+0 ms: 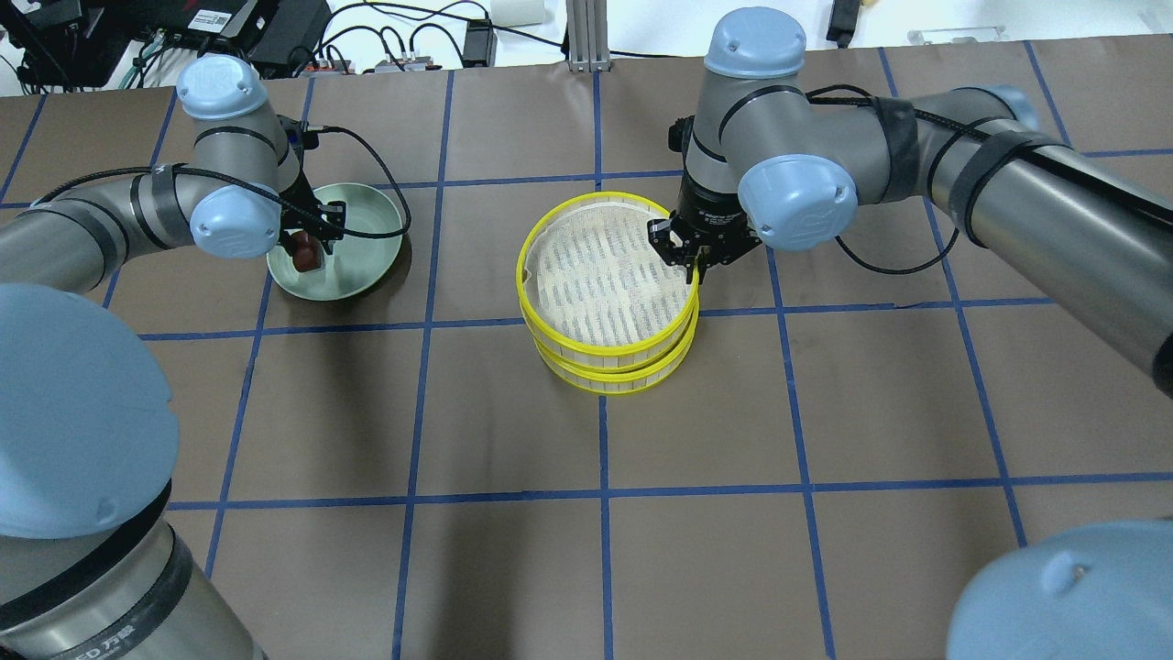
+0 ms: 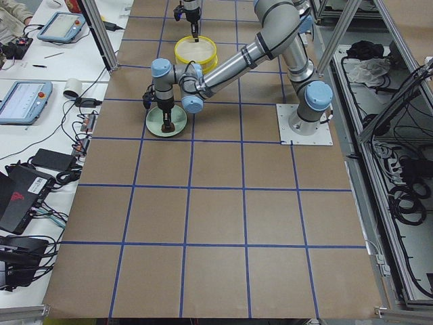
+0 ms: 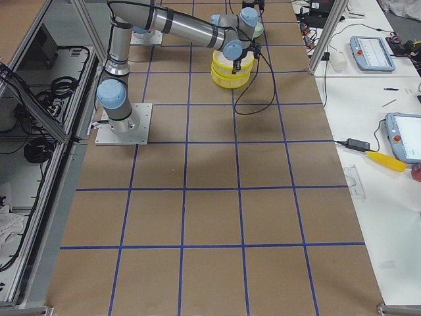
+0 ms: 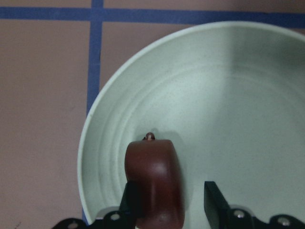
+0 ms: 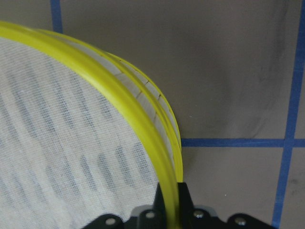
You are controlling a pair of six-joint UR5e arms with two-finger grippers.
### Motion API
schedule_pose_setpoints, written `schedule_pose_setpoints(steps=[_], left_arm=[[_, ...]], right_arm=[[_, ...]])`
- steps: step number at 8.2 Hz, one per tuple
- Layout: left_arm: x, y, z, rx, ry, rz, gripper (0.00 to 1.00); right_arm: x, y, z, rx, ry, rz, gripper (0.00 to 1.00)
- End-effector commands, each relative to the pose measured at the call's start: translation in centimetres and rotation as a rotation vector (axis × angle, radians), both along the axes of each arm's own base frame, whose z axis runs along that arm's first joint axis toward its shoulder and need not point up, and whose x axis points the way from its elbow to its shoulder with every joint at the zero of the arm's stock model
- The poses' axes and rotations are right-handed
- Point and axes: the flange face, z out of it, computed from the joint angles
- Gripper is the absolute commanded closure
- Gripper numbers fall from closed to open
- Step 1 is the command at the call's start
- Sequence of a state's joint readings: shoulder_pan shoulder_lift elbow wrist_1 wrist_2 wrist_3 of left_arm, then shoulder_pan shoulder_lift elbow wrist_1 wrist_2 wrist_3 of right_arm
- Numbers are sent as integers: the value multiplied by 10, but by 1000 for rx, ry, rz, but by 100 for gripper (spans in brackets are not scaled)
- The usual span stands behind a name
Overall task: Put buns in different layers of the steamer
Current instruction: 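Grasp the dark red bun with the left gripper and lift it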
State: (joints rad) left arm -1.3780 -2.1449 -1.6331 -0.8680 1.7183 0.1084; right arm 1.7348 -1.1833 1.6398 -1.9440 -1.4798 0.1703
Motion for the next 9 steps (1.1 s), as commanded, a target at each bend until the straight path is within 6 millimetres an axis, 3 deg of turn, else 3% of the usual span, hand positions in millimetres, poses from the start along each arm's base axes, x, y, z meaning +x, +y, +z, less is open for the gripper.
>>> schedule_pose_setpoints(steps=[1, 2, 3, 5, 6, 7, 8, 9], left_arm=[[0, 0, 2, -3, 4, -5, 89], [0, 0, 10, -12, -1, -8, 100], [-1, 0, 12, -14, -3, -6, 100], [-8, 2, 40, -54, -4, 2, 100], [-21, 4, 58, -55, 17, 13, 100], [-41, 9, 82, -12, 22, -2, 100], [-72, 15, 119, 17, 33, 5, 100], [-108, 24, 150, 26, 38, 17, 100]], right_arm=[[-7, -1, 4, -14, 37, 34, 100], [-6, -1, 0, -4, 29, 23, 100], [-5, 0, -2, -1, 28, 21, 100], [-5, 1, -3, 4, 29, 21, 100], [-3, 2, -4, 7, 27, 15, 100], [-2, 3, -4, 5, 27, 12, 98], [-2, 3, -5, 7, 27, 10, 91], [-1, 4, -6, 10, 28, 13, 69]])
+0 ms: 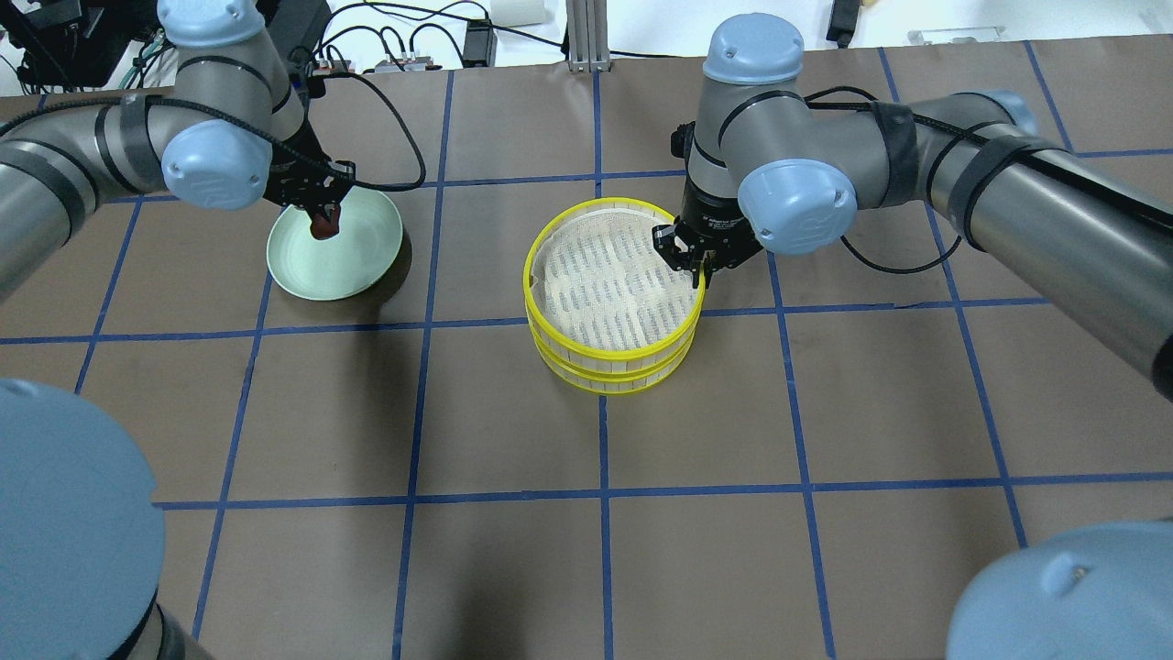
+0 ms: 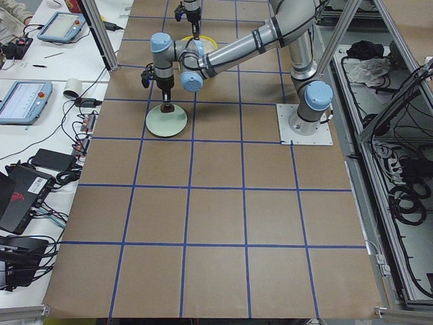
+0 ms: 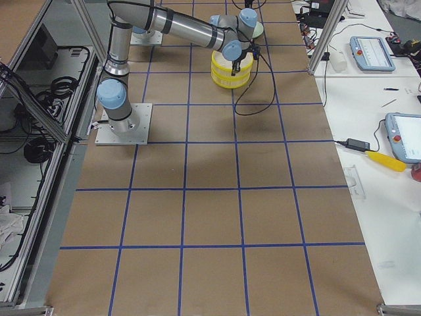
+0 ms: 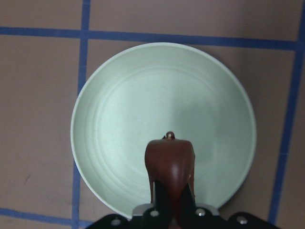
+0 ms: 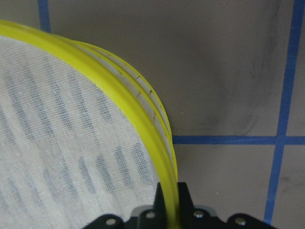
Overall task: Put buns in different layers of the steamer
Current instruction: 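Grasp the dark red bun with the left gripper and lift it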
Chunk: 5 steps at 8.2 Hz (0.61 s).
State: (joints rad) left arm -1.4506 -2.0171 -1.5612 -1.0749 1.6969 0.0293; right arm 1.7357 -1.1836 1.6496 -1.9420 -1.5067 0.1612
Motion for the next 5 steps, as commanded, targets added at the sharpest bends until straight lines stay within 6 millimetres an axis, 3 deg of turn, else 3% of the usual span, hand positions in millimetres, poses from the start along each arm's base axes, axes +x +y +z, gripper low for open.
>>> schedule_pose_setpoints(steps=[1, 2, 4, 5], left_arm=[[-87, 30, 75, 40, 16, 1, 100], [-103, 39, 83, 39, 24, 16, 100], [-153, 63, 105, 26, 137, 13, 100], [-190, 79, 111, 22, 147, 12, 100]], right_arm=[[2, 2, -1, 5, 1, 1, 39], [4, 4, -2, 11, 2, 5, 0], [3, 10, 25, -25, 14, 10, 0], [-8, 14, 59, -71, 6, 7, 0]])
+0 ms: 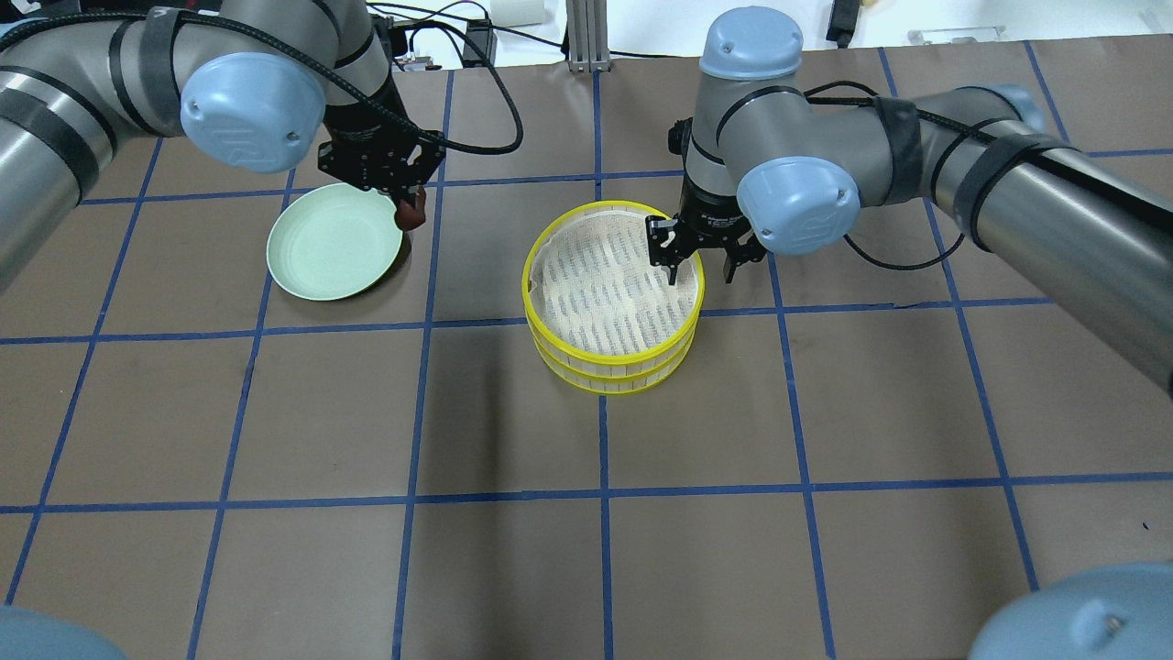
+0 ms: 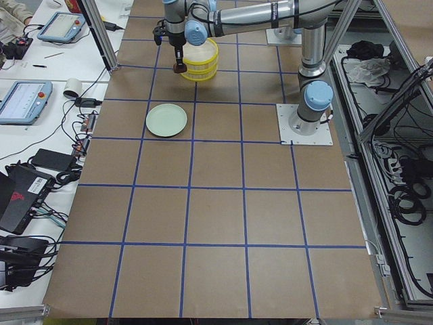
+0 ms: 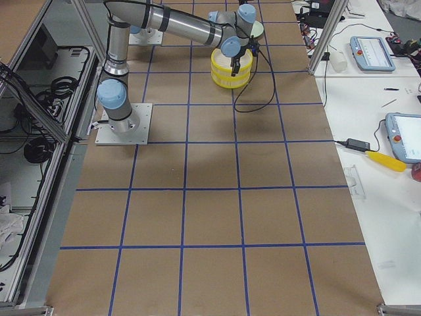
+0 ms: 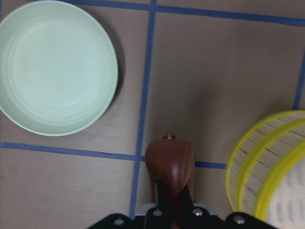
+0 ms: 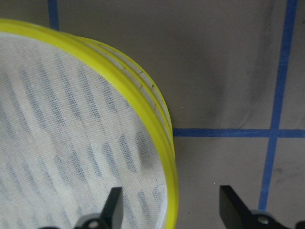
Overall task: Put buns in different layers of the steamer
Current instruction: 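Grasp the dark red bun with the left gripper and lift it, then release the red bun into the top tier while the right gripper rises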
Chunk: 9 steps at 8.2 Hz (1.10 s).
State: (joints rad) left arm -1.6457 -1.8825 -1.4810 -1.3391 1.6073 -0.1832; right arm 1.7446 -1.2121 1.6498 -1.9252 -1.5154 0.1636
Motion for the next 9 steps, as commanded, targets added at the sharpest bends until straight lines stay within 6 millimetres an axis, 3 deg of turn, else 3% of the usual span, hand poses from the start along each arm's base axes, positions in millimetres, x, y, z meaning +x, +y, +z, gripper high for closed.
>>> schedule_pose_setpoints(steps=[1, 3, 4, 6, 8, 9], left_arm=[[-86, 38, 13, -4, 55, -15, 100], [-127, 51, 1, 26, 124, -9, 100], [-147, 60, -4, 36, 122, -32, 100], [-174, 62, -25, 21, 128, 11, 100], [-184, 58, -63, 27, 125, 1, 97], [-186, 56, -74, 36, 124, 2, 54]], right_arm=[[-32, 13, 72, -77, 12, -24, 0], [-105, 17, 129, -132, 11, -64, 0], [-125, 22, 149, -145, 21, -84, 0], [-134, 29, 169, -149, 28, -98, 0], [-134, 29, 169, -148, 27, -98, 0], [-135, 29, 169, -146, 27, -100, 0]])
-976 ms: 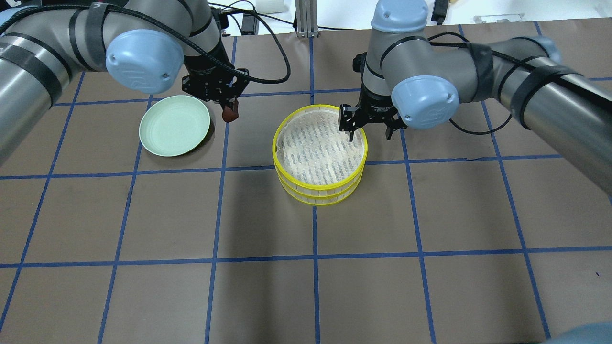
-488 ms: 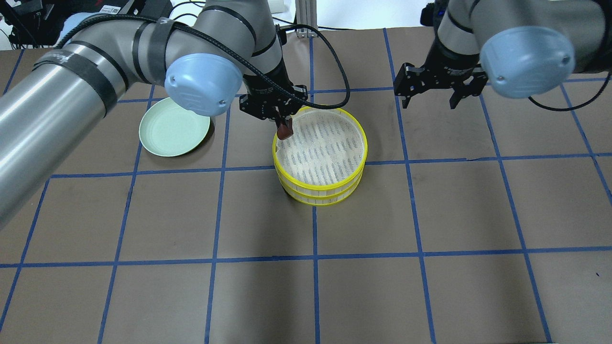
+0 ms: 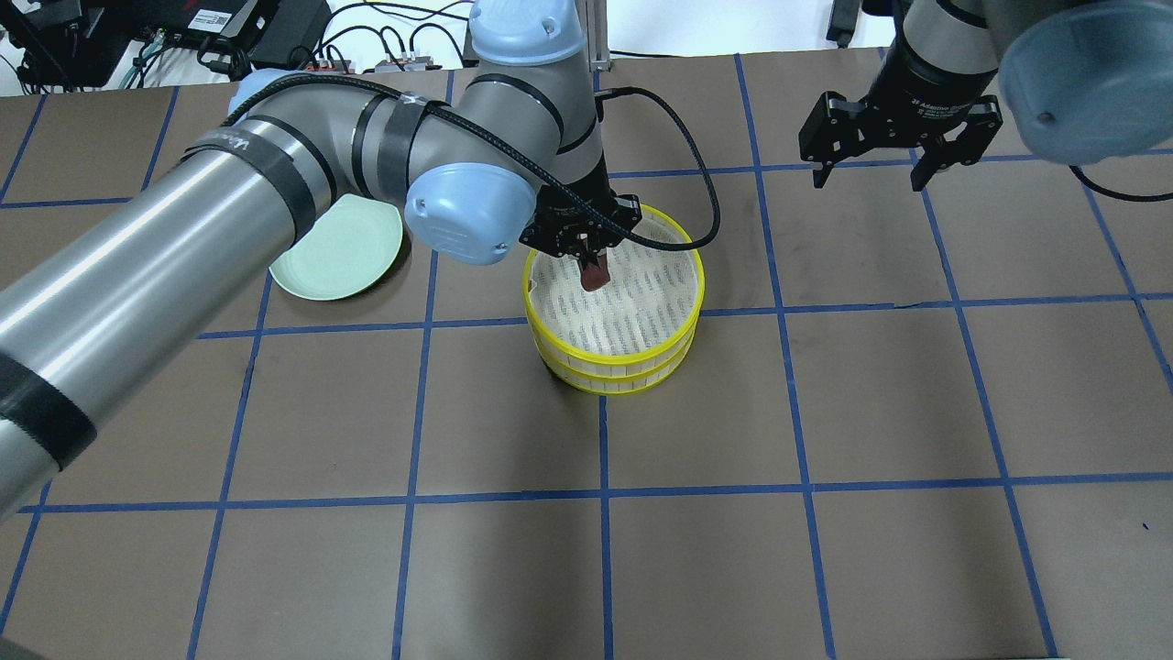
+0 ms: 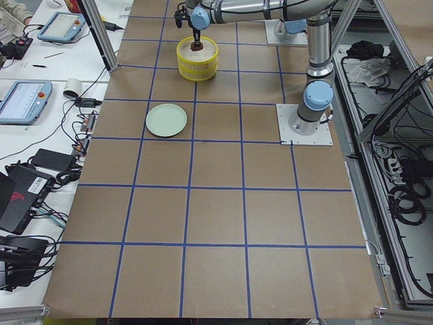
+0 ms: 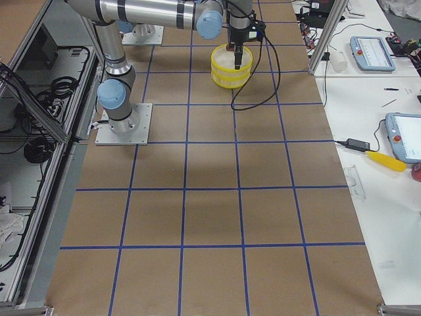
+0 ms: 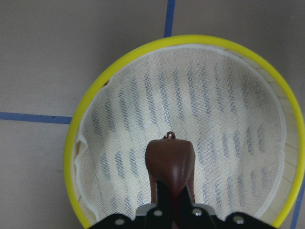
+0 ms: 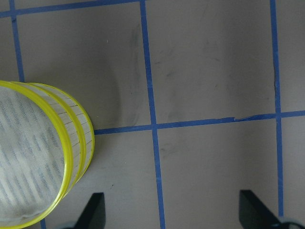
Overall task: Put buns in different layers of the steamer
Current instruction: 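Release the red bun into the top tier while the right gripper rises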
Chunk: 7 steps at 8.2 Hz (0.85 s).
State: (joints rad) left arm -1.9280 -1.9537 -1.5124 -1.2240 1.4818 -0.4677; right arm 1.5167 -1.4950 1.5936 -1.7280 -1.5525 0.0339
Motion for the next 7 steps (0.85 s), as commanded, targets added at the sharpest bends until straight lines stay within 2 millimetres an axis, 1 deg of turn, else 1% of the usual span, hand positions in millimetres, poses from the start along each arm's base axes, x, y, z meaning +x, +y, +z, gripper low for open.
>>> schedule_pose_setpoints(steps=[1, 2, 3, 5, 7], left_arm=[[-8, -3, -29, 12, -12, -5, 34], [-8, -3, -28, 12, -13, -2, 23], [-8, -3, -22, 2, -12, 2, 18], [-10, -2, -10, -13, 6, 9, 16], [-5, 6, 31, -73, 19, 8, 11]], right_arm=[[-1, 1, 1, 2, 0, -1, 0], [-1, 1, 1, 2, -2, -2, 0], [-1, 1, 1, 0, -2, -2, 0], [-1, 1, 1, 2, 0, -2, 0], [-2, 1, 4, -3, 2, -3, 0]])
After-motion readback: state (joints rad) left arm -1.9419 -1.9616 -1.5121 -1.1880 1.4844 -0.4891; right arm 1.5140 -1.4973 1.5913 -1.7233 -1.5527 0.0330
